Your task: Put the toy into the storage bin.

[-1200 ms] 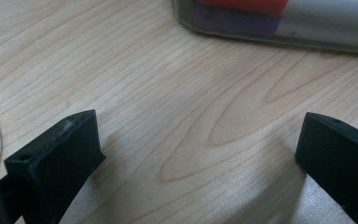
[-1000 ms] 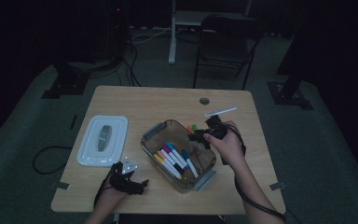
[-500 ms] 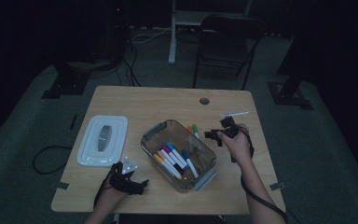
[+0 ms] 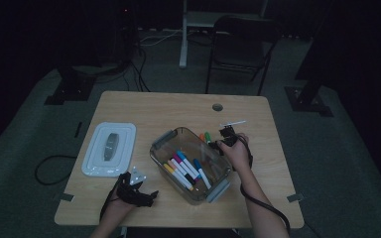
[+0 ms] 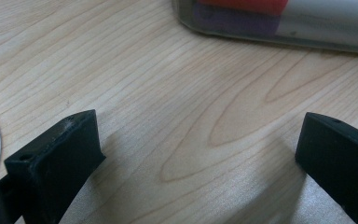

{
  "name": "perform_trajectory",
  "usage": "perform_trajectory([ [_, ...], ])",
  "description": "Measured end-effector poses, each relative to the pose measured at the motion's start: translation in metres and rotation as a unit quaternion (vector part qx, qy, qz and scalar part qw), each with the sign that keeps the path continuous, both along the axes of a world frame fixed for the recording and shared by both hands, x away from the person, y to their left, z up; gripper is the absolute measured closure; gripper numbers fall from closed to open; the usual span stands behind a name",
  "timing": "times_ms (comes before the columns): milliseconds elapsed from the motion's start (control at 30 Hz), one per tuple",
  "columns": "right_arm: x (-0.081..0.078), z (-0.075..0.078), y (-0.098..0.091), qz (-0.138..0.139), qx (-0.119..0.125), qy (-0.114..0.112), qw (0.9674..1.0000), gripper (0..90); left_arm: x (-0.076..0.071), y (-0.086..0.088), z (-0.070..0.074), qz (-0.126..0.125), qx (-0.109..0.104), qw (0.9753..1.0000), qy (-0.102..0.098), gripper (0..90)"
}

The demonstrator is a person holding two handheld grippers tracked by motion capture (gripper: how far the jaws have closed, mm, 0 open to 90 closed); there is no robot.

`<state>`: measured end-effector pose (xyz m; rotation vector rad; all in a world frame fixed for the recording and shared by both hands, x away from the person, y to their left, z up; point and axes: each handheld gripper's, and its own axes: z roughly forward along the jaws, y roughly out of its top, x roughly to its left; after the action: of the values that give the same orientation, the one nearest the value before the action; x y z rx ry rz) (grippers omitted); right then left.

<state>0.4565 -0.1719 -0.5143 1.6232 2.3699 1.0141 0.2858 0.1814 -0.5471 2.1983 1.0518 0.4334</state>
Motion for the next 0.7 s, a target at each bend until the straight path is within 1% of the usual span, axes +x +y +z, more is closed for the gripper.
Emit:
perform_trajectory([
  [100, 0.004, -0.004, 0.004, -0.004, -0.010, 0.003, 0.9999, 60.9, 0.000, 0.000, 0.000, 0.000, 0.000, 1.0000, 0.000, 0.7],
  [167, 0.006, -0.007, 0.005, -0.005, -0.015, 0.007, 0.9999, 62.3, 0.000, 0.000, 0.000, -0.003, 0.000, 1.0000, 0.000, 0.7],
  [233, 0.006, -0.008, 0.006, -0.009, -0.022, 0.006, 0.9997, 63.5, 0.000, 0.000, 0.000, -0.004, 0.000, 1.0000, 0.000, 0.7],
  [267, 0.006, -0.009, 0.006, -0.011, -0.027, 0.006, 0.9996, 67.0, 0.000, 0.000, 0.000, -0.004, 0.000, 1.0000, 0.000, 0.7],
  [367, 0.006, -0.009, 0.004, -0.020, -0.032, 0.006, 0.9993, 74.2, 0.000, 0.000, 0.000, -0.004, 0.000, 1.0000, 0.000, 0.7],
  [433, 0.006, -0.009, 0.002, -0.034, -0.044, 0.003, 0.9984, 76.1, 0.000, 0.000, 0.000, -0.004, 0.000, 1.0000, 0.001, 0.7],
  [467, 0.006, -0.008, 0.001, -0.038, -0.040, 0.013, 0.9984, 76.2, 0.000, 0.000, 0.000, -0.004, 0.000, 1.0000, 0.000, 0.7],
  [500, 0.005, -0.007, -0.001, -0.042, -0.034, 0.014, 0.9984, 76.2, 0.000, 0.000, 0.000, -0.004, 0.000, 1.0000, 0.000, 0.7],
  [567, 0.004, -0.005, -0.004, -0.043, -0.036, 0.013, 0.9983, 76.2, 0.000, 0.000, 0.000, -0.004, 0.000, 1.0000, 0.000, 0.7],
  [633, 0.002, 0.000, -0.008, -0.047, -0.023, 0.017, 0.9985, 76.3, 0.000, 0.000, 0.000, -0.004, 0.000, 1.0000, 0.000, 0.7],
  [700, 0.000, 0.005, -0.013, -0.047, -0.017, 0.015, 0.9986, 76.3, 0.000, 0.000, 0.000, -0.004, 0.000, 1.0000, 0.000, 0.7],
])
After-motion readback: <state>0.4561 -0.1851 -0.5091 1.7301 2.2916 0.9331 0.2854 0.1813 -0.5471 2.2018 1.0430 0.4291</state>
